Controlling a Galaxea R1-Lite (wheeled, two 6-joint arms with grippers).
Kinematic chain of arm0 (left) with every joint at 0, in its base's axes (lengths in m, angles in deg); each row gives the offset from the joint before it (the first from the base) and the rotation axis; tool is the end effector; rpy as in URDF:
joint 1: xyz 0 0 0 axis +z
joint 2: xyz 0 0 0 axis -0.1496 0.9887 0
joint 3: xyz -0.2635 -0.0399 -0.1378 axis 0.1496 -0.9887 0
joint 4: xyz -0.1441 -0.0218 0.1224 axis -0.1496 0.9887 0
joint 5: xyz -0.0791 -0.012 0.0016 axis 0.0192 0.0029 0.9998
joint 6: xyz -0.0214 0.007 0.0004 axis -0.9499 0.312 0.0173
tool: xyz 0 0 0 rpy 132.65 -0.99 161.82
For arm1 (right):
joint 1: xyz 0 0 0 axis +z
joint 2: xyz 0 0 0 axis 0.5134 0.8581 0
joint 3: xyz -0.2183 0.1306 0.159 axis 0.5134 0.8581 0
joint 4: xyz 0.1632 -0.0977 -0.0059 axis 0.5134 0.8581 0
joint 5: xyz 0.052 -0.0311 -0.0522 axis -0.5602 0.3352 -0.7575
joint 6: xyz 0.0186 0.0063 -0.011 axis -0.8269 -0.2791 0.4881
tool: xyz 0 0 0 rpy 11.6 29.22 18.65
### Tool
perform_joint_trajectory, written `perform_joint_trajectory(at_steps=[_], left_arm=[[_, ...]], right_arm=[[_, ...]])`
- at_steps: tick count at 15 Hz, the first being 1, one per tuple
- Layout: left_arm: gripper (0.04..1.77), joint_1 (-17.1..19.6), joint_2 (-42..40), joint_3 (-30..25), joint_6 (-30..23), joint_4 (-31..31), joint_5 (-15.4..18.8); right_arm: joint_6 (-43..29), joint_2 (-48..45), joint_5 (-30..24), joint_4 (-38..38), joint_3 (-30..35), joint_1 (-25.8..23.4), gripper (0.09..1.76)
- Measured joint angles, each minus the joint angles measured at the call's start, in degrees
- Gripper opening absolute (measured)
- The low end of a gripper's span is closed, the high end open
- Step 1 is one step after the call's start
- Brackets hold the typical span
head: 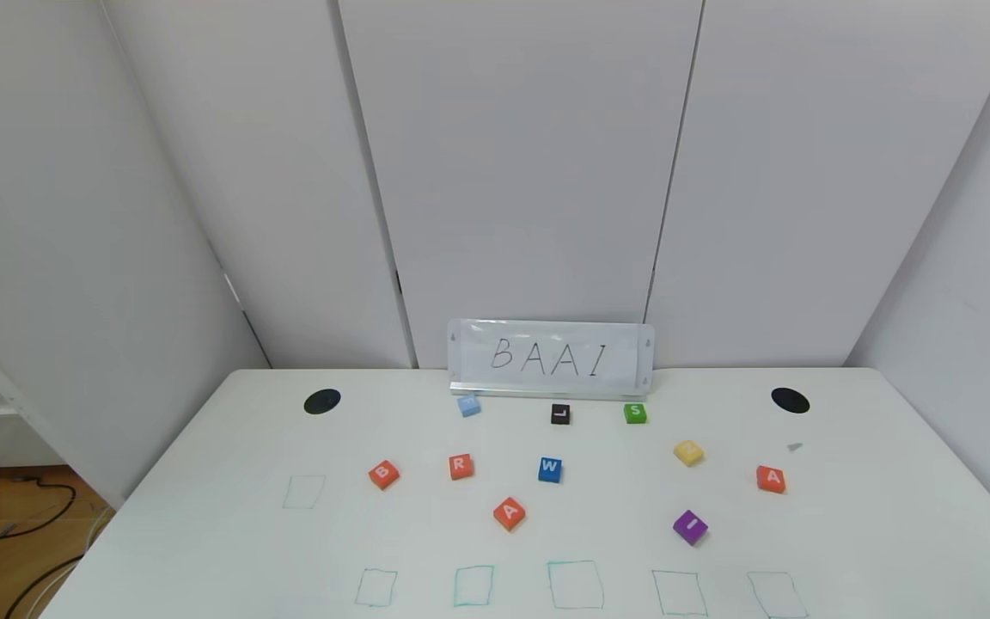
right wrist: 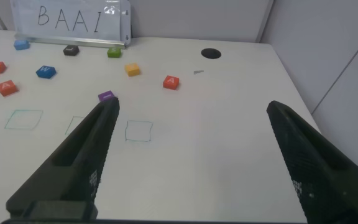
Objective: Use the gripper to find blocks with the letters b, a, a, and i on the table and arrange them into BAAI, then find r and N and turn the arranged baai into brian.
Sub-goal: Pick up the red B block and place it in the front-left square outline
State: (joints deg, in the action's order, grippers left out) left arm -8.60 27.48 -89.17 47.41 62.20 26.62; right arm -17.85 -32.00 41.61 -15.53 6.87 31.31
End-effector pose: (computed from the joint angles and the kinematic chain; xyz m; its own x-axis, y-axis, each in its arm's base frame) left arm -0.0227 0.0000 0.0761 1.0000 0.0029 0.0007 -0.0029 1.0000 -0.0077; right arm -0.0228 -0.0002 0.0753 1.0000 0.0073 -0.0018 -0.0073 1.0000 -0.0058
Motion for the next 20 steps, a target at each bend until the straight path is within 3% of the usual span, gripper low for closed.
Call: perform_joint_trajectory(at_steps=[20], left_arm=[[1.72,-0.02,0.17,0.02,0.22,0.10,0.00]], right_arm=[[-0.01,0.00,0.00,0.00,0.00,0.00,1.71]])
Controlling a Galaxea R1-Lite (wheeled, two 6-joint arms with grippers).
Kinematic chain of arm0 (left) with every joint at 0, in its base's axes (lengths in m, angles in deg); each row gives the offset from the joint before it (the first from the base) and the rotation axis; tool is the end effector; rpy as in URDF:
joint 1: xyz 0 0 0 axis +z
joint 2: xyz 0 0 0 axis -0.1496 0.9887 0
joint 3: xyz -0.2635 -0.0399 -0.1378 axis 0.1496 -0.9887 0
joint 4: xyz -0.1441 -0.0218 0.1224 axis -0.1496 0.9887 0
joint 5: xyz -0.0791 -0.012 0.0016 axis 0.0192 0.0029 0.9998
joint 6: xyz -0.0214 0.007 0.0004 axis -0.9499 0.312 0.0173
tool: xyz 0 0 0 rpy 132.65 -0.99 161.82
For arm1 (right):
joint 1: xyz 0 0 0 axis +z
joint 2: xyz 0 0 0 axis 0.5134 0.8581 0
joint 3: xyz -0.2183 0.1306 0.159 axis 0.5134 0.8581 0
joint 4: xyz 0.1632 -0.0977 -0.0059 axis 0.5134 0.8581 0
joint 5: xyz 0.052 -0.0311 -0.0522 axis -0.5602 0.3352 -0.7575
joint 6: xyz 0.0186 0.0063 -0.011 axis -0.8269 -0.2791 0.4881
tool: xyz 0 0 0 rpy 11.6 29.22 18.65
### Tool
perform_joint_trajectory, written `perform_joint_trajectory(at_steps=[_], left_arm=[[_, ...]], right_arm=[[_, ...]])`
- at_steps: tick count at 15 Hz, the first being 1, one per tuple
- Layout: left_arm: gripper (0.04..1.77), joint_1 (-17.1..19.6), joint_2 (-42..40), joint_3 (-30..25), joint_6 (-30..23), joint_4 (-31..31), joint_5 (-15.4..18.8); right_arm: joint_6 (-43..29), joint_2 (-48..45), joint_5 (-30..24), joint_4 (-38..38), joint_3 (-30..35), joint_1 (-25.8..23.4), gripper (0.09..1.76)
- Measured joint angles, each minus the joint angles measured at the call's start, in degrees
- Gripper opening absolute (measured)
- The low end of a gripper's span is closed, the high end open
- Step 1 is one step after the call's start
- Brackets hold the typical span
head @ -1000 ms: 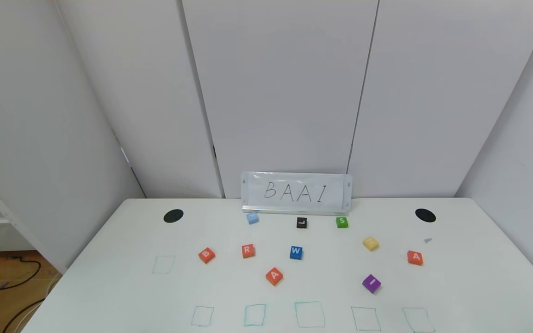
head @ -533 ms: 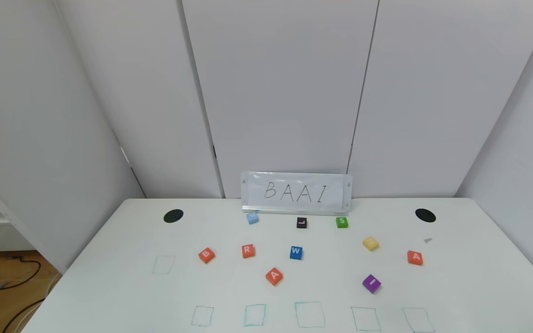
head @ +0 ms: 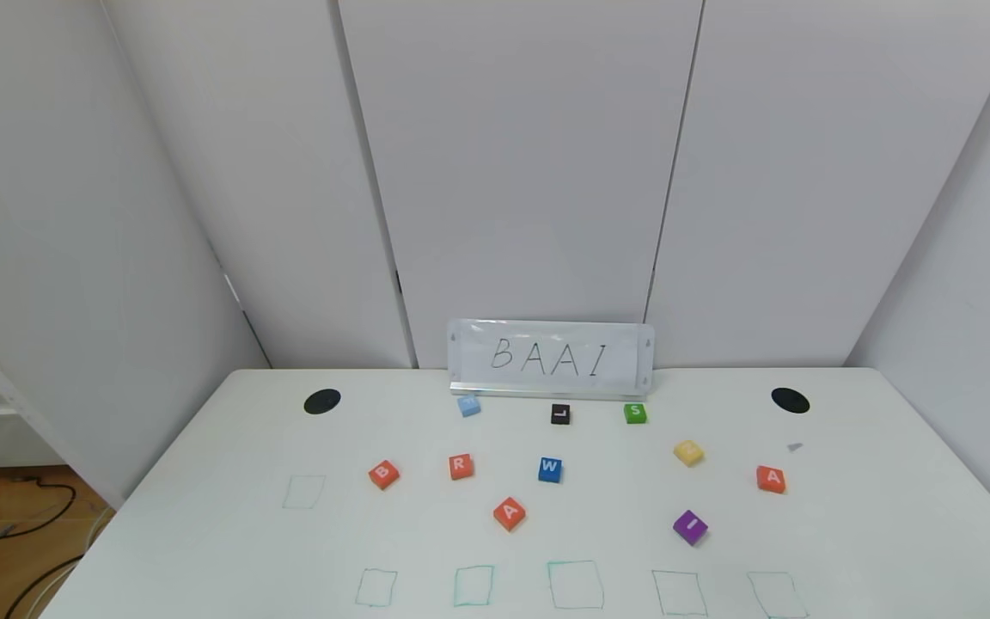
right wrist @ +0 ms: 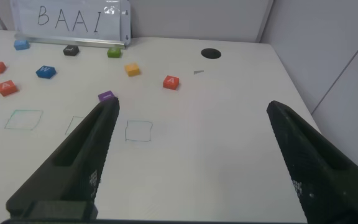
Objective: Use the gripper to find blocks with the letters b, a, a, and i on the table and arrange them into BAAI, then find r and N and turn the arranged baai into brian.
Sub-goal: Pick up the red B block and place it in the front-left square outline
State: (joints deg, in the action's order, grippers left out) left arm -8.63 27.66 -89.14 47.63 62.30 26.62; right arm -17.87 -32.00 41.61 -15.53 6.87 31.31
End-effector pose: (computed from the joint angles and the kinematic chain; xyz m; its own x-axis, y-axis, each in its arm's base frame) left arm -0.0225 0.0000 0.0761 1.0000 0.0023 -0.0037 -0.0024 1.0000 -0.0039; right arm -0.0228 -0.0002 0.0753 1.0000 0.0073 -0.0018 -0.0073 1.0000 -0.0055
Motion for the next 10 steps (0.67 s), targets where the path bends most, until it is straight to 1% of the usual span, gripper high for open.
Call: perform_joint_trajectory(at_steps=[10], left_arm=[[1.72,0.02,-0.21,-0.05,-0.10,-0.22,0.06]], right_arm=[[0.00,0.00,0.00,0.00,0.00,-0.06,1.71]])
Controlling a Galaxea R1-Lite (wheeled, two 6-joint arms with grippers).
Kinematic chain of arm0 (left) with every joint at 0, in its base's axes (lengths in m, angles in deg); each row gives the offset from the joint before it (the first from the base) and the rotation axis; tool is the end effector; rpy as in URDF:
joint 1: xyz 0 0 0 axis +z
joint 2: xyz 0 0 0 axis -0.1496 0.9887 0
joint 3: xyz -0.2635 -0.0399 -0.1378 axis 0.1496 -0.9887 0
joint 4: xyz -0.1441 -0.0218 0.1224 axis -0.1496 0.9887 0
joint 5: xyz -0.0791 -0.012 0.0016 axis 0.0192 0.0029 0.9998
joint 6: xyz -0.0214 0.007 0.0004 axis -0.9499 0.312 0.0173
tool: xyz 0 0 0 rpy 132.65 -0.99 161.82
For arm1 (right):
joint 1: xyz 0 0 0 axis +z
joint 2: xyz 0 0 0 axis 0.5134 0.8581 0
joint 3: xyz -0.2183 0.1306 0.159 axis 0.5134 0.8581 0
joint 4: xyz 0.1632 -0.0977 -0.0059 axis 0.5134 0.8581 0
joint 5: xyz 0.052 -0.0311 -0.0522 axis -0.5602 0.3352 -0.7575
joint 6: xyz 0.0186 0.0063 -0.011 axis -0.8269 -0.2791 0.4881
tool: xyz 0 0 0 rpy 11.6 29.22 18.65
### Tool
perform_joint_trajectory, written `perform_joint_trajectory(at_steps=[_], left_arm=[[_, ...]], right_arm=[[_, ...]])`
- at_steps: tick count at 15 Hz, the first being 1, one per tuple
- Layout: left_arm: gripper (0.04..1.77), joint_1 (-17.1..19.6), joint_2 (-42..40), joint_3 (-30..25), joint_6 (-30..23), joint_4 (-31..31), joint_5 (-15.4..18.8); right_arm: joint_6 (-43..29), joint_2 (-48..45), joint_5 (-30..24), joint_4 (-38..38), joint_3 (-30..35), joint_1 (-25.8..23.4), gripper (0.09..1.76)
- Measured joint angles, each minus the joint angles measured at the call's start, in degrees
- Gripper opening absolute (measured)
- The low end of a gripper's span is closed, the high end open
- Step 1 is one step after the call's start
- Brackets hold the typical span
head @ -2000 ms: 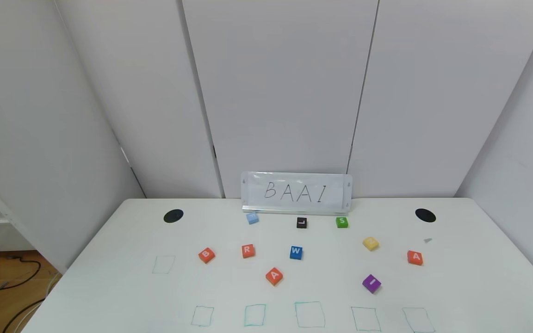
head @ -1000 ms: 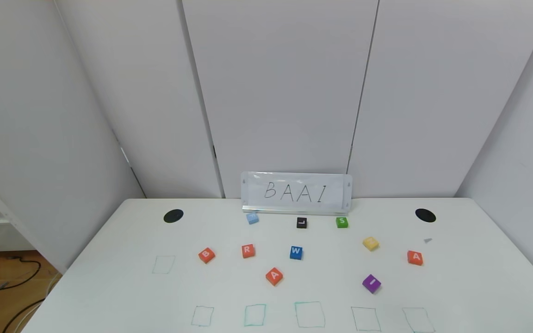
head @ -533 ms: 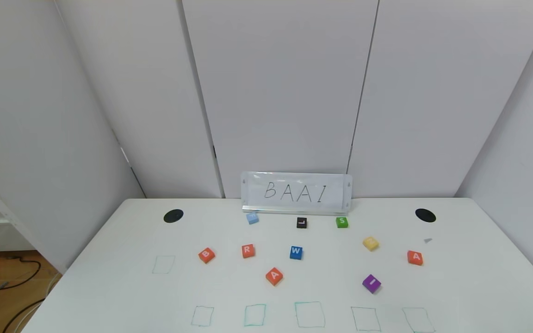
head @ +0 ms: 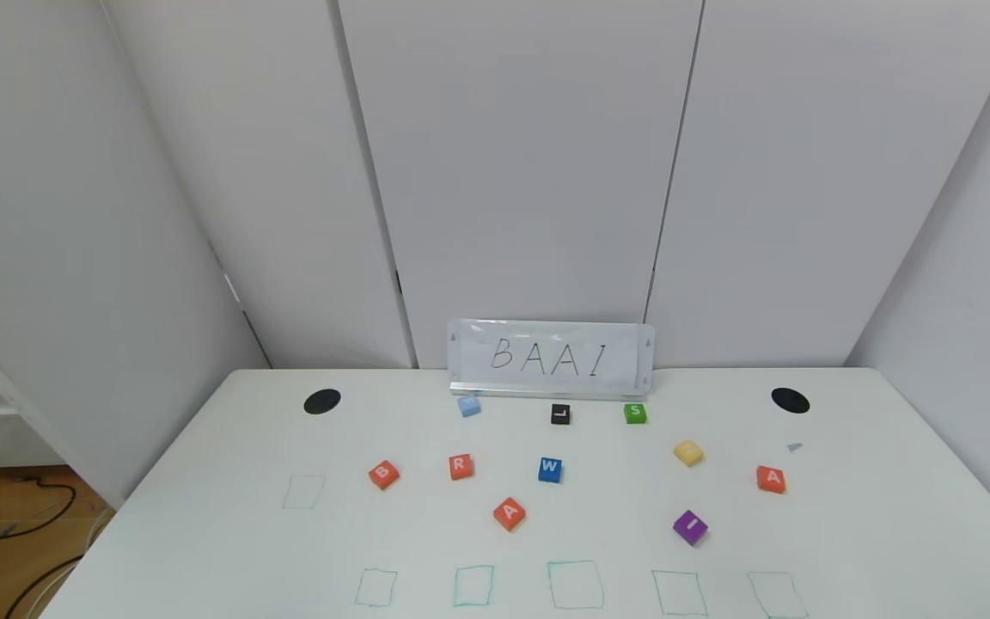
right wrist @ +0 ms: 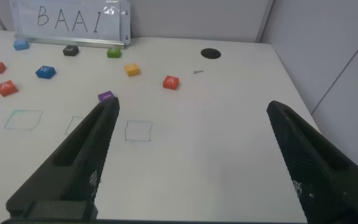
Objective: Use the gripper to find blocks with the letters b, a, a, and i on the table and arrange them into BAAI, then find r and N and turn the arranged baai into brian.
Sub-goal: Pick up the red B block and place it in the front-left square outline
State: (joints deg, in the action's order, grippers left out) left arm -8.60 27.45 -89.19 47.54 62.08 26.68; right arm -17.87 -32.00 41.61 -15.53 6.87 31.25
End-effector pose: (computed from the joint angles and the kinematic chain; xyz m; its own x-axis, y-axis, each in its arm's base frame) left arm -0.0227 0.0000 0.0762 1.0000 0.0018 0.0029 -0.0018 1.0000 -0.0054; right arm -0.0228 -0.0002 0.0753 1.0000 0.0063 -0.0018 -0.0063 1.0000 -0.0055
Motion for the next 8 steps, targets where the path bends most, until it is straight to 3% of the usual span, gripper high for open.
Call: perform_joint_trajectory(at_steps=[4,8], left_arm=[[1.72,0.00,-0.05,0.09,0.22,0.11,-0.12],[1.72,0.00,0.48,7.03,0.45,2.49,0.59]], right_arm=[[0.01,0.11,0.02,0.69,-1.84,-0.11,1.71],[0.01,3.27,0.00,2.39,-7.39,-0.11,1.71]])
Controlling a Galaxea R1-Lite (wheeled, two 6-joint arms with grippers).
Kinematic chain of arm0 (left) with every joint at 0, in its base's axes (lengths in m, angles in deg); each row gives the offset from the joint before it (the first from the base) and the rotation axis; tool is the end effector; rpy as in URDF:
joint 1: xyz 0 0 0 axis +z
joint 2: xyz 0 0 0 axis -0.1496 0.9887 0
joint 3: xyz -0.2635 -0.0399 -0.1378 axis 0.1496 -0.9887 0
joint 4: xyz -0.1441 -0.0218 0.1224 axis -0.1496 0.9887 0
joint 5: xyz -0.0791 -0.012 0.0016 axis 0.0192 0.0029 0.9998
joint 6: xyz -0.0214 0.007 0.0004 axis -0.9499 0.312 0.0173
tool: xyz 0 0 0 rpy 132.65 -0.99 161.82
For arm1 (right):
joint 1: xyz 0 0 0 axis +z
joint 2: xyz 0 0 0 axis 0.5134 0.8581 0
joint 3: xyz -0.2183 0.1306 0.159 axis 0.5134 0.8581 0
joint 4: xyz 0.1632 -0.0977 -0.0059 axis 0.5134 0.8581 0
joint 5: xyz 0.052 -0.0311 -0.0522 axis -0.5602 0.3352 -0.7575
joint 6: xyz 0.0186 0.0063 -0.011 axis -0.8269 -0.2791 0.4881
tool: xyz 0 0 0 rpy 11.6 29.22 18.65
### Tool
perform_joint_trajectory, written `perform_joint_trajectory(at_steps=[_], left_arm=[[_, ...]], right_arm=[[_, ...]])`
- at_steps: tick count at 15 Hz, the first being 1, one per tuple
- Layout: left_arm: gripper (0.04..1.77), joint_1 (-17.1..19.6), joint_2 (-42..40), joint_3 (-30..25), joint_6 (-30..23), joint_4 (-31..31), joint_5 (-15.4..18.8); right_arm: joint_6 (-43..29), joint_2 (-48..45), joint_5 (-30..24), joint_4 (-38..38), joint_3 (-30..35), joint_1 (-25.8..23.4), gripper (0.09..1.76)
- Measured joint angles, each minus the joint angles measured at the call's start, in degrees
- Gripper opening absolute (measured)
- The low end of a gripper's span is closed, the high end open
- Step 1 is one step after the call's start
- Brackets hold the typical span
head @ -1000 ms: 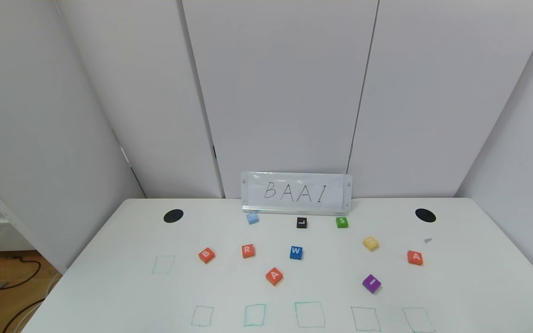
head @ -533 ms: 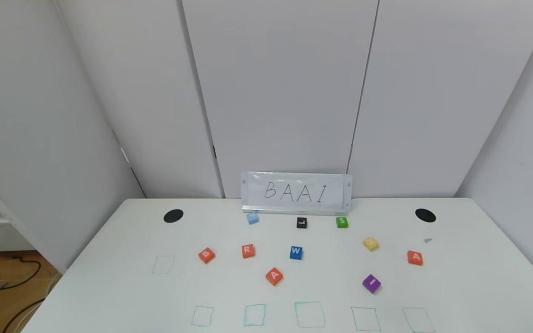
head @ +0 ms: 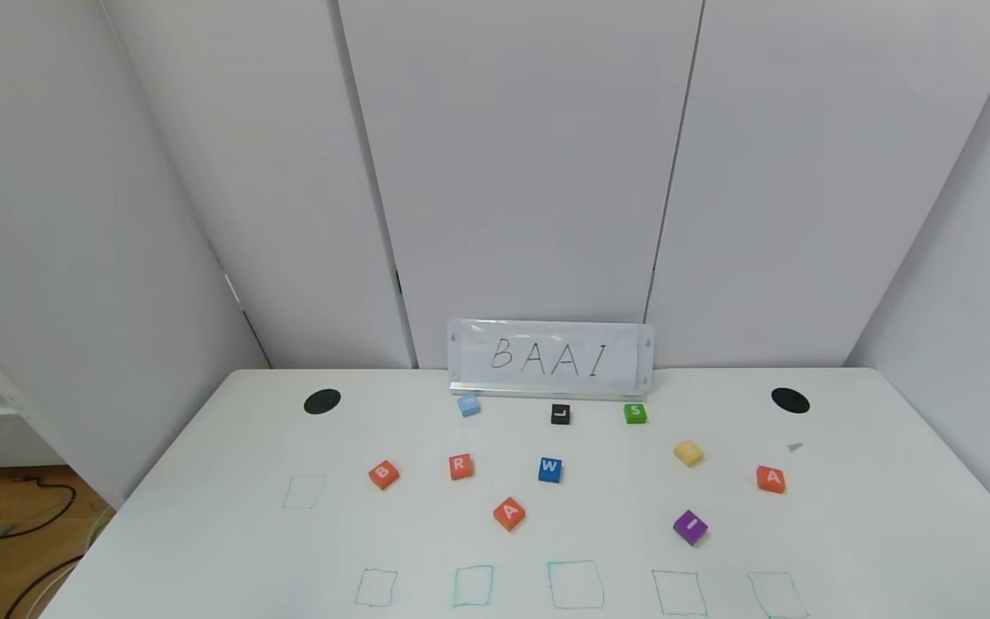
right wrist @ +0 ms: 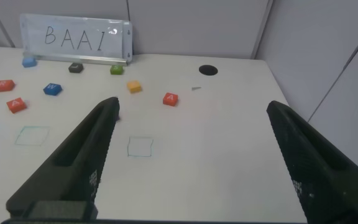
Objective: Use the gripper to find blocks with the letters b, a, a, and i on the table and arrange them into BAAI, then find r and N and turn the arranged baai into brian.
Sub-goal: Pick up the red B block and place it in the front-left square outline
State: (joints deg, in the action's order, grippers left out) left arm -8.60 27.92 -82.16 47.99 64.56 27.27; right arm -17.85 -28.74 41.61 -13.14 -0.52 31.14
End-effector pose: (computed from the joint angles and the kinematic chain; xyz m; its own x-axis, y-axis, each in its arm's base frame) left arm -0.0327 -0.0003 0.1054 0.9972 -0.0085 0.0741 0.0083 1.0000 0.0030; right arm -0.0282 -0.0002 0.1078 0.9996 0.0043 0.0286 -0.0042 1.0000 -0.0058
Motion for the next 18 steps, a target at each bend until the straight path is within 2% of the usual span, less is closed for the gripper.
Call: perform_joint_trajectory(at_steps=[4,8,14,18], left_arm=[[1.72,0.00,4.90,7.13,0.73,0.52,0.17],[1.72,-0.07,14.34,13.62,0.73,0.22,0.22],[1.72,-0.10,31.81,22.21,0.44,-2.00,0.33],[1.72,-0.07,45.42,28.47,0.07,-2.95,0.24]], right_arm=[[0.07,8.36,0.00,-0.09,-6.64,0.00,1.71],[0.13,20.49,-0.38,-0.33,-14.49,0.16,1.71],[0.35,41.08,-2.90,-0.60,-25.88,0.55,1.71],[0.38,54.61,-2.76,-0.26,-33.98,1.16,1.71]])
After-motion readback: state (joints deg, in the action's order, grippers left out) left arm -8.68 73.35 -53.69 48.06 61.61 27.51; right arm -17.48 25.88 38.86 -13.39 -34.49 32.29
